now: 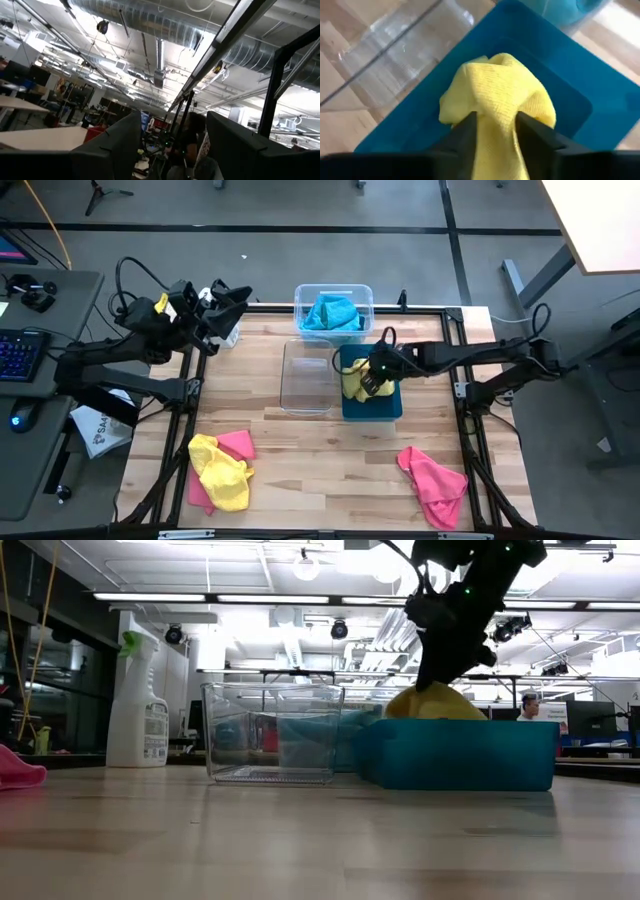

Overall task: Sort microfiber towel by color & place in baskets
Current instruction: Put the top yellow towel into the blue bin

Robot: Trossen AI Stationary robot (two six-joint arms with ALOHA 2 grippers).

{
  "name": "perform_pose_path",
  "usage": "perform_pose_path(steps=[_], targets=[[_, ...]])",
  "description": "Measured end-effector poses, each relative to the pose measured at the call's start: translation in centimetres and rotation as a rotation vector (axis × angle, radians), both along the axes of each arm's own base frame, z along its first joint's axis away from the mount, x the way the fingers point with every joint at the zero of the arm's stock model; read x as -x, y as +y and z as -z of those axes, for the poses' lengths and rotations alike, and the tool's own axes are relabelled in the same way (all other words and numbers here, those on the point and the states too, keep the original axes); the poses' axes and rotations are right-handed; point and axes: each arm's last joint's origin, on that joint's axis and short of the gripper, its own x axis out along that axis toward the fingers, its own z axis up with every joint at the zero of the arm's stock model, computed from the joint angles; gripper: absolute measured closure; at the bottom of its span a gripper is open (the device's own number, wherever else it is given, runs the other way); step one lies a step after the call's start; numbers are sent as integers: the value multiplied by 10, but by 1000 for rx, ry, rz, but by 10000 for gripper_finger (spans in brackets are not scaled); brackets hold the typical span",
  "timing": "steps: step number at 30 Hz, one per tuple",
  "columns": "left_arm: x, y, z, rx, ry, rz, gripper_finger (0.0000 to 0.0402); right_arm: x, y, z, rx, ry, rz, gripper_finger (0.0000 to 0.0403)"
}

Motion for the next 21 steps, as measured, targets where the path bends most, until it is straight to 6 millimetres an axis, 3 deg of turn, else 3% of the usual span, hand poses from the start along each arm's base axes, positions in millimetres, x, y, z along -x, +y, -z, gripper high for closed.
perform_pose_path(steps=[6, 10, 14, 21], targets=[[-1, 0, 0, 36, -6, 11, 188, 1, -5, -22, -51, 41, -69, 138], [-4, -1, 2, 51, 10, 24, 188, 2, -5, -26, -37, 58, -119, 74], [-15, -7, 11, 57, 82, 58, 188, 3, -5, -19, -24, 80, -118, 46], [-38, -25, 27, 75, 198, 155, 188, 10, 1, -29, 28, 57, -162, 52]])
